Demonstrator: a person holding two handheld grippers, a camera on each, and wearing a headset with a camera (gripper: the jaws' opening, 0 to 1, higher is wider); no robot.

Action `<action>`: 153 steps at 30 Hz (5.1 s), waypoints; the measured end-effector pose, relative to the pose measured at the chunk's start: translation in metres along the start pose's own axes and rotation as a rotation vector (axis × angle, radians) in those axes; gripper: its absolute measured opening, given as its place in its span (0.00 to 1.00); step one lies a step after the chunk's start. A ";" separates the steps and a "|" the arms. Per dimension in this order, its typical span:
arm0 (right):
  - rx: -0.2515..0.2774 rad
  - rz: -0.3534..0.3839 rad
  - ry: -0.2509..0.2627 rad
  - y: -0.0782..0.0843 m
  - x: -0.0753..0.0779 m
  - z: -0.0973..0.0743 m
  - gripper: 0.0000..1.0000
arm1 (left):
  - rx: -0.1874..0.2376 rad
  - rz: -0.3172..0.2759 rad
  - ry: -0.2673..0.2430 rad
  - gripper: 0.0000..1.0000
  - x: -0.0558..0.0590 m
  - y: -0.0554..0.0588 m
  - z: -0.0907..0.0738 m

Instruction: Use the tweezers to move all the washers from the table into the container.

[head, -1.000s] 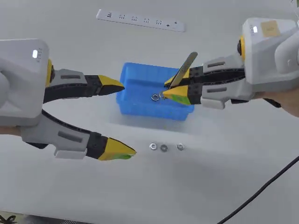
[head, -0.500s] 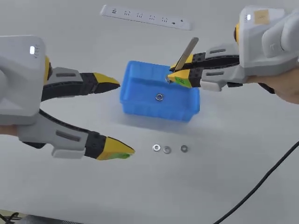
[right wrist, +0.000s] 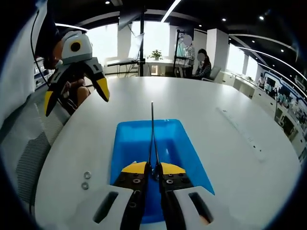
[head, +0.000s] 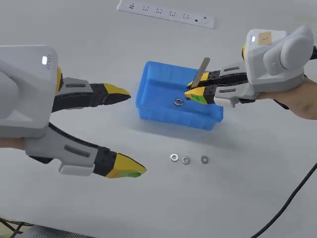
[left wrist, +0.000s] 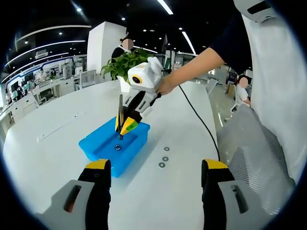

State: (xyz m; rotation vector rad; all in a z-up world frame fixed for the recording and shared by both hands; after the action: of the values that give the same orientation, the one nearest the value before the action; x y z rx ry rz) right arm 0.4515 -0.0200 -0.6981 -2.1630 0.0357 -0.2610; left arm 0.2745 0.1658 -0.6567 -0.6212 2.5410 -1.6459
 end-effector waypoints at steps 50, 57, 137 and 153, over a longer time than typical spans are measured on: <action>-0.008 -0.014 0.020 -0.008 -0.004 -0.003 0.10 | 0.041 0.057 -0.042 0.77 -0.021 -0.020 0.004; 0.014 -0.039 0.006 -0.020 -0.010 -0.007 0.11 | 0.091 0.058 -0.063 0.76 -0.048 -0.044 0.016; 0.033 0.061 0.147 -0.020 -0.027 -0.080 0.68 | 0.003 0.253 0.028 0.07 -0.068 -0.096 0.033; 0.001 0.181 0.178 0.018 -0.062 -0.118 0.80 | -0.005 0.238 0.047 0.07 -0.030 -0.091 0.033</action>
State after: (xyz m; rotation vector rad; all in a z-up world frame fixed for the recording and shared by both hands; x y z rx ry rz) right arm 0.3684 -0.1187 -0.6591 -2.1135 0.3302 -0.3473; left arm 0.3382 0.1156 -0.5957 -0.2701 2.5341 -1.5902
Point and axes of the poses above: the centre of the closed fingertips' face, and the gripper's own axes: z roughly forward along the fingers, x roughly to its right, y roughly out of its underside, the point moved 10 cm from there along -z, roughly backward along the fingers, and after that the axes turned 13 degrees about y, right-handed, at the moved point
